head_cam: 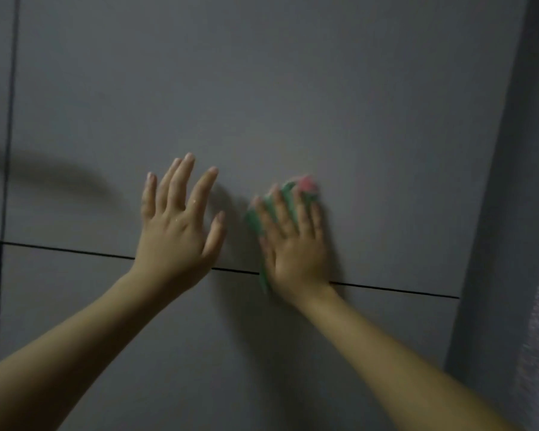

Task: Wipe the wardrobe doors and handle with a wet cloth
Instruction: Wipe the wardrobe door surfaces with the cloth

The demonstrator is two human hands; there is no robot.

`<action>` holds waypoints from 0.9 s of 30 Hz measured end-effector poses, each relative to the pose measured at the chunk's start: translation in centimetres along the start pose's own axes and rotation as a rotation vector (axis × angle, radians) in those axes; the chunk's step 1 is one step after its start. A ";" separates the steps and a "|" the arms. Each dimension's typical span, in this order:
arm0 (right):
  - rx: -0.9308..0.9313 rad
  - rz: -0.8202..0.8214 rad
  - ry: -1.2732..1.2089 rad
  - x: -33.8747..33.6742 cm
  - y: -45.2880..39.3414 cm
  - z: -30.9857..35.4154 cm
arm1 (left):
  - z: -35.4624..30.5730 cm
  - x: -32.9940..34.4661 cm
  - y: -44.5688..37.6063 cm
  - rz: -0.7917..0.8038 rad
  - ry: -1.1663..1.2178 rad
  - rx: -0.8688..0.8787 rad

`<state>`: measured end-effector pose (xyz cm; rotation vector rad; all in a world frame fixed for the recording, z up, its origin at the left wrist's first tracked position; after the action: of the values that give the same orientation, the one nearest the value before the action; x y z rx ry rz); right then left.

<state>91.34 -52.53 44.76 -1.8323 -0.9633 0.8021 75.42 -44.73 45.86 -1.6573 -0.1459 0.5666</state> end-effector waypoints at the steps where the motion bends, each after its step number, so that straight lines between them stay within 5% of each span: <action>1: -0.120 0.067 -0.006 0.0 1.6 0.5 | 0.8 0.0 0.7 0.025 -0.011 -0.016; 4: -0.171 0.122 0.029 -0.8 2.3 -3.3 | 4.0 -0.9 2.6 0.074 -0.045 -0.058; 9: 0.385 -0.143 0.090 -0.7 -7.5 -4.2 | 8.5 -2.1 4.8 0.058 -0.029 -0.161; 11: 0.282 -0.168 0.038 0.5 -10.5 1.9 | 9.9 -2.1 5.3 0.027 -0.012 -0.200; 14: -0.221 0.035 -0.021 2.1 -6.9 10.4 | 11.3 -1.8 6.3 0.020 0.005 -0.253; 17: -0.528 0.151 -0.021 1.8 -3.1 8.4 | 12.6 -2.1 6.8 0.030 0.028 -0.281; 19: -0.455 0.123 0.031 1.2 -4.7 5.0 | 13.5 -2.6 7.0 0.010 0.047 -0.291; 23: 0.001 -0.064 0.083 0.9 -14.0 5.1 | 15.0 -3.5 8.2 -0.106 0.118 -0.372; 25: -0.004 -0.109 0.040 2.3 -17.5 10.5 | 16.2 -3.4 9.3 -0.184 0.158 -0.434; 27: -0.210 -0.059 -0.013 3.6 -17.3 16.5 | 17.3 -3.1 10.7 -0.230 0.170 -0.489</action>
<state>74.54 -37.49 53.53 -1.9691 -1.1409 0.6984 62.71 -32.45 35.40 -2.1176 -0.3682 0.2193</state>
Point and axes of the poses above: each hand's wrist, its own y-axis away from the middle knuckle, its own x-axis out of the palm, z = x × y, the point moved 4 cm from there along -y, towards the middle knuckle, and after that the axes turned 2 degrees about z, right-handed, at the moved point
